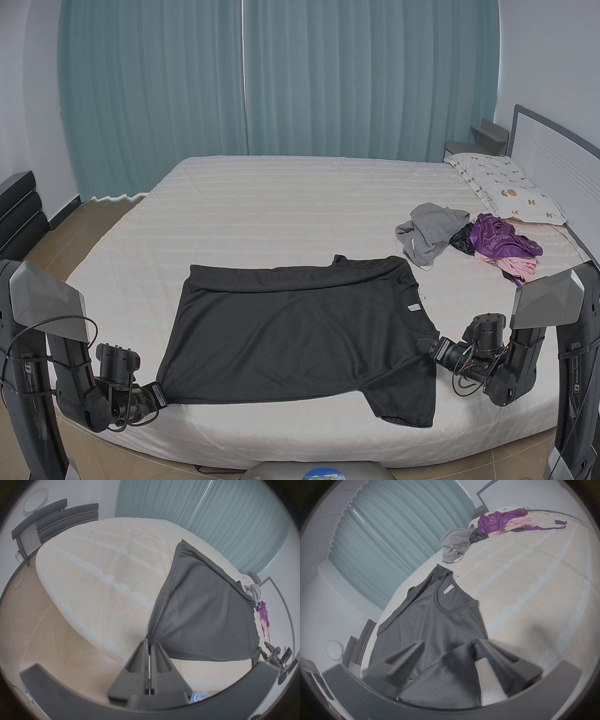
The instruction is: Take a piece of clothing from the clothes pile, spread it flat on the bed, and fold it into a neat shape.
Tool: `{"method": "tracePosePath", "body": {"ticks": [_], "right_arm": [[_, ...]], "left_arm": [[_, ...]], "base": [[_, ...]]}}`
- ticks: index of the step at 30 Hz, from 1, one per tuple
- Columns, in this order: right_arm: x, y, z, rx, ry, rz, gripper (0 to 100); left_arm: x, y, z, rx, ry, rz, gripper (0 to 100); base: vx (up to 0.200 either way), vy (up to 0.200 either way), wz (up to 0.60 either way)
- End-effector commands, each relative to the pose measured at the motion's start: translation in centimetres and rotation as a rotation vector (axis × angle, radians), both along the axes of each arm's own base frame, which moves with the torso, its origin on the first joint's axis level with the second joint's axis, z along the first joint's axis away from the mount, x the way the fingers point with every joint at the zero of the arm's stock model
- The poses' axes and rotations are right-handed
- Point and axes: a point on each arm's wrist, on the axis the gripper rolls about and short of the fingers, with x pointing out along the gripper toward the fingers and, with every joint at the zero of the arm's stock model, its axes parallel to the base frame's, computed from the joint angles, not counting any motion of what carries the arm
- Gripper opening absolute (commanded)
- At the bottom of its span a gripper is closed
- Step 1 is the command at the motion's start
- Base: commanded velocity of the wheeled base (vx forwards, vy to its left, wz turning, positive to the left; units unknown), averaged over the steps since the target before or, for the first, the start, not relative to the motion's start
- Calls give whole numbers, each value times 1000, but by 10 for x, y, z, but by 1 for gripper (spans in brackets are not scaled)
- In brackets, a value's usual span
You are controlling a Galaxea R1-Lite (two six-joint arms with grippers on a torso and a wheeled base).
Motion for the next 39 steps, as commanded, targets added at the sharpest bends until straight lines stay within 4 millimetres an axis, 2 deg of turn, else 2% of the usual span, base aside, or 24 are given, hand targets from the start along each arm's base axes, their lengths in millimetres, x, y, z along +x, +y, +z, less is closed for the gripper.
{"method": "tracePosePath", "body": {"ticks": [1, 5, 7, 13, 15, 17, 32, 39], "right_arm": [[-3, -2, 1, 8, -4, 5, 100], [-17, -9, 18, 45, -23, 42, 100], [-31, -13, 23, 71, 12, 86, 100], [-56, -16, 12, 40, 72, 179, 100], [-63, -15, 3, 30, 107, 193, 100], [-64, -13, -3, 26, 112, 207, 100], [-61, -7, -3, 67, 122, 275, 100], [-53, 0, -4, 59, 125, 277, 100]], "left_arm": [[0, 0, 0, 0, 1, 0, 0], [0, 0, -1, 0, 2, 1, 0], [0, 0, 0, 0, 1, 0, 0], [-1, 0, -1, 2, 5, -1, 0], [-1, 0, -1, 2, 5, -3, 0], [-1, 0, -1, 2, 5, -3, 0], [-1, -1, -1, 3, 8, -6, 0], [-1, 0, -1, 3, 7, -4, 0]], "base": [[0, 0, 0], [0, 0, 0], [0, 0, 0], [0, 0, 0], [0, 0, 0], [0, 0, 0], [0, 0, 0], [0, 0, 0]]}}
